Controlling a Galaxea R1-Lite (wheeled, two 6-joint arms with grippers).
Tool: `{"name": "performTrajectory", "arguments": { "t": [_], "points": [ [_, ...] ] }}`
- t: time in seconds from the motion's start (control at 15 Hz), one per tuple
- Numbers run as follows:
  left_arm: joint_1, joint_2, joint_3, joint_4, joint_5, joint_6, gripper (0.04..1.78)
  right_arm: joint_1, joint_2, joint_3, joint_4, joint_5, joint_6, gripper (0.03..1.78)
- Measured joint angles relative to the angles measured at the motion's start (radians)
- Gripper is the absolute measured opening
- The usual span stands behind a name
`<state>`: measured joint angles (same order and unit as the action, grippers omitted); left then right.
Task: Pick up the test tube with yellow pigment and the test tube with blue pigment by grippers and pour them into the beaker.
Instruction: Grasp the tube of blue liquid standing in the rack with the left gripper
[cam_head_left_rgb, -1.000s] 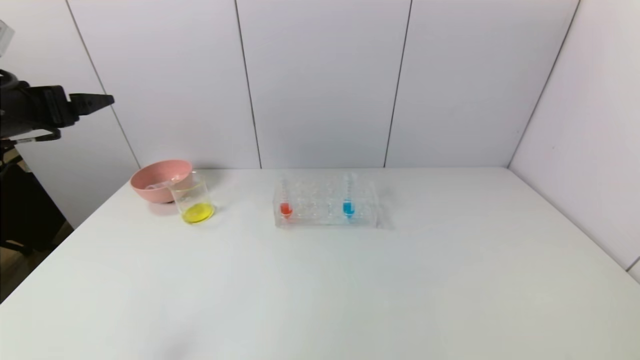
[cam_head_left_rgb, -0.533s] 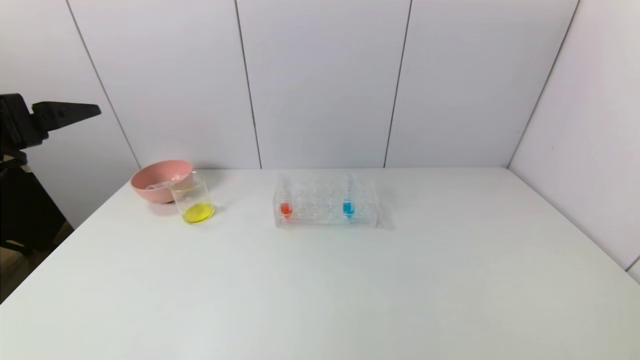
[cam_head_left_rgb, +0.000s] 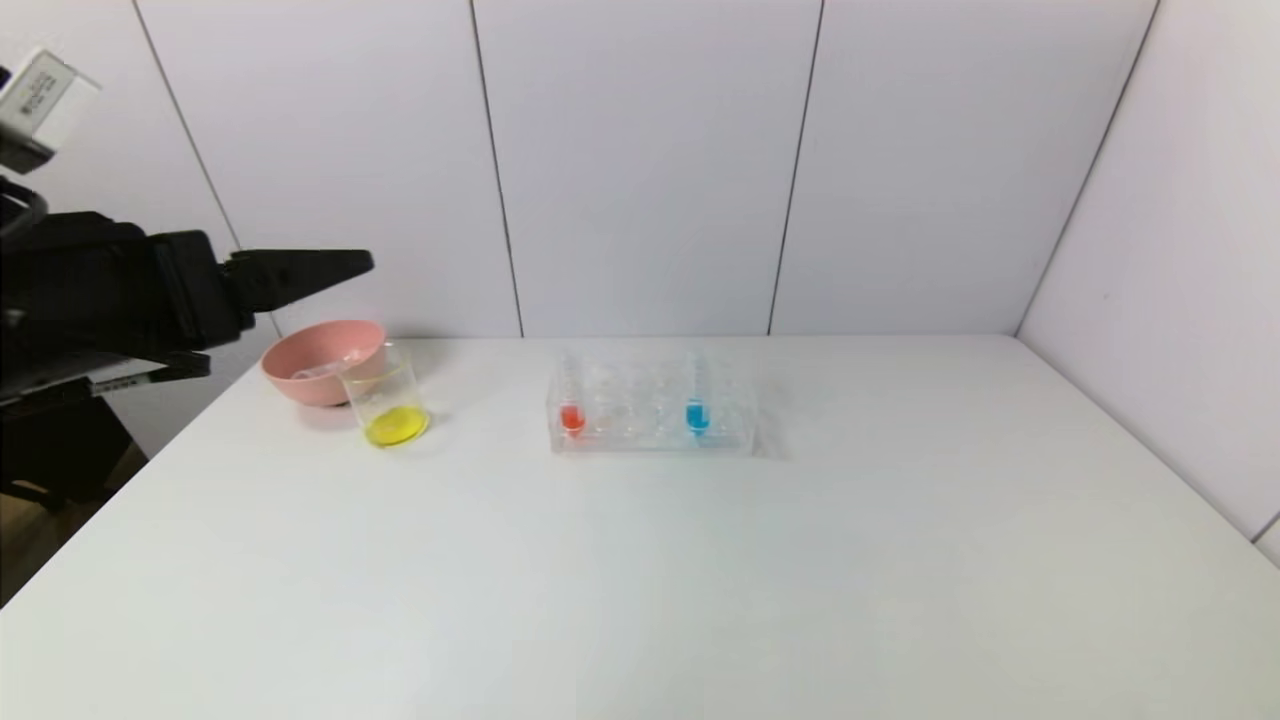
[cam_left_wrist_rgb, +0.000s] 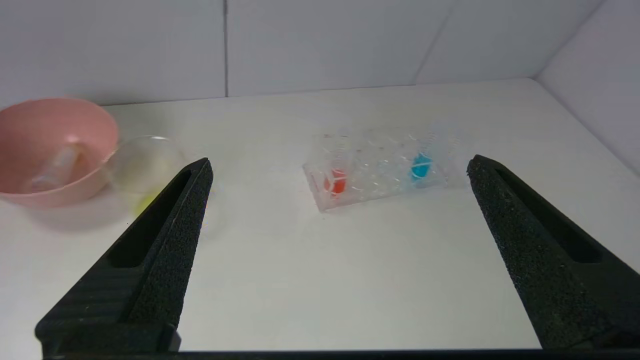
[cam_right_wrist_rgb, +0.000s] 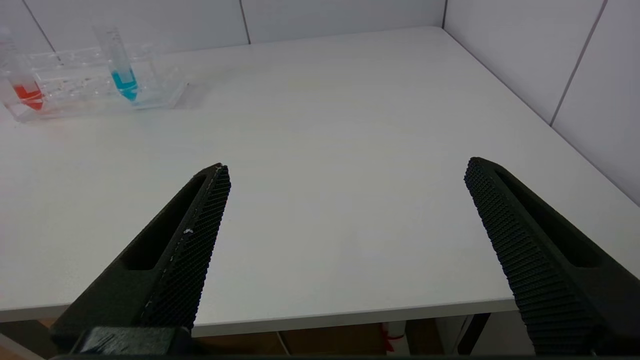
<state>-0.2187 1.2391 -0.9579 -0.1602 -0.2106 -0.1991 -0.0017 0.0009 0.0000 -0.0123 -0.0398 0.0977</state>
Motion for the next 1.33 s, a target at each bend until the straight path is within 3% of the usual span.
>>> {"name": "performTrajectory", "arguments": {
  "t": [0.27, 0.6, 0.93, 1.13, 1.33],
  "points": [
    [-0.239, 0.126, 0.015, -0.119, 0.223, -0.033, 1.78, 0.000, 0.000, 0.000, 0.000, 0.000, 0.000, 1.71],
    [-0.371, 0.357, -0.011, -0.332, 0.386, -0.029, 1.78, 0.000, 0.000, 0.000, 0.000, 0.000, 0.000, 1.71],
    [-0.426, 0.602, -0.138, -0.446, 0.393, -0.026, 1.78, 0.000, 0.000, 0.000, 0.000, 0.000, 0.000, 1.71],
    [-0.443, 0.714, -0.231, -0.464, 0.291, -0.037, 1.78, 0.000, 0.000, 0.000, 0.000, 0.000, 0.000, 1.71],
    [-0.454, 0.803, -0.284, -0.493, 0.283, -0.033, 1.78, 0.000, 0.000, 0.000, 0.000, 0.000, 0.000, 1.71]
  ]
}}
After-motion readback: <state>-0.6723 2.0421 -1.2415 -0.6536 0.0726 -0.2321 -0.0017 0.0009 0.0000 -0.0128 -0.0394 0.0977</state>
